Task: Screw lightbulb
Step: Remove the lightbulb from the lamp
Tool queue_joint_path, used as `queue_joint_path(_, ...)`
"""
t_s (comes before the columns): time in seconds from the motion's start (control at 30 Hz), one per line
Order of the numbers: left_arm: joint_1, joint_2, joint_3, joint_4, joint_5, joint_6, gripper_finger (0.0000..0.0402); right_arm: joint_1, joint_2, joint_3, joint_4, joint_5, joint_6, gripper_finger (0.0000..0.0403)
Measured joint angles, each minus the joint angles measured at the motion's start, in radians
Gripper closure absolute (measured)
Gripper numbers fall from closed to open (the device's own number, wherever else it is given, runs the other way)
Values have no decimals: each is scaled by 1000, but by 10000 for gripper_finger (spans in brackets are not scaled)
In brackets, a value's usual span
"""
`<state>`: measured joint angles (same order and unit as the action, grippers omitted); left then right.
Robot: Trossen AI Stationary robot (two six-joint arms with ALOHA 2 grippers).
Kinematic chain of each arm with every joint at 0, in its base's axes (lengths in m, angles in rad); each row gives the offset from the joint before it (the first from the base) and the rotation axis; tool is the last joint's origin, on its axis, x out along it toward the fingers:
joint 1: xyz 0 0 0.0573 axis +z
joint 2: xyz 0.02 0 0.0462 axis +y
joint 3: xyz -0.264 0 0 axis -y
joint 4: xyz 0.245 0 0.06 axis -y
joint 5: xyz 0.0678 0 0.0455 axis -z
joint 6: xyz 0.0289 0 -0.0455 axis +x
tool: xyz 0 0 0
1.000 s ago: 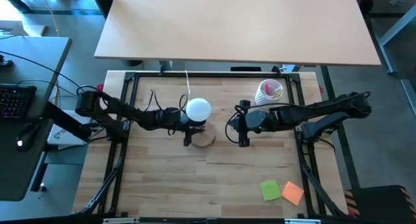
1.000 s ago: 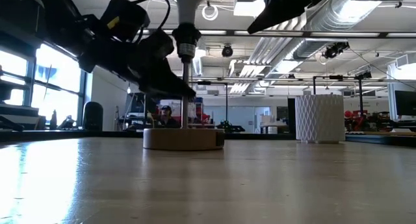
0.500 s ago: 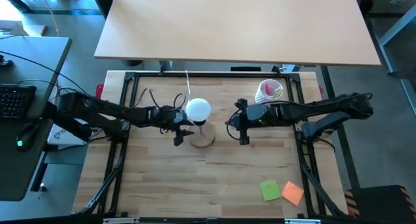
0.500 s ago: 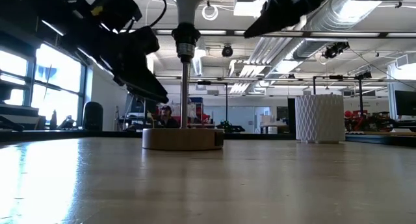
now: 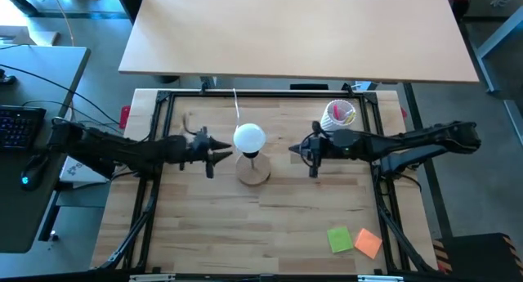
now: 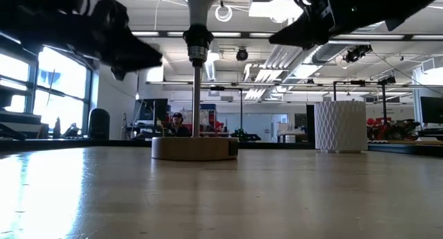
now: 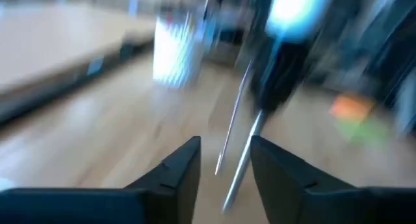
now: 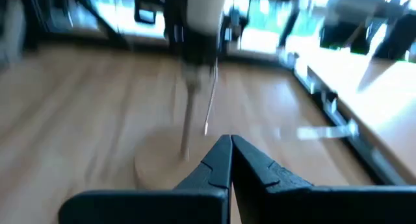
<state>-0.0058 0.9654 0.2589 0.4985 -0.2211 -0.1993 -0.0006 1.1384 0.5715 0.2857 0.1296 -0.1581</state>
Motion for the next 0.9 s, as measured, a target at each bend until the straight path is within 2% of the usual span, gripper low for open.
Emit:
queue_joint_path(0.1,-26,-1,-53,245,1,0,306,-30,13,-67,247,-90,-5,402)
queue_joint_path(0.2,-67,3,-46,314,-58,75,351,-72,55,-102,491,-248,12,402)
queue_joint_path(0.27,-98,-1,-20,318,-125,152,384,-91,90,-102,632,-314,42,402)
queue_joint_path(0.37,-118,-1,36,326,-239,265,394,-104,144,-87,769,-366,73,402)
queue_joint_path(0.43,-111,0,69,323,-308,324,391,-106,179,-51,782,-395,79,402)
queue_joint_path(0.53,-87,1,101,340,-320,398,399,-106,244,25,768,-409,73,402)
queue_joint_path(0.73,-49,3,109,425,-136,434,401,-125,299,114,757,-411,72,402)
queue_joint_path(0.9,-16,18,108,444,-99,387,401,-130,314,138,744,-416,76,402)
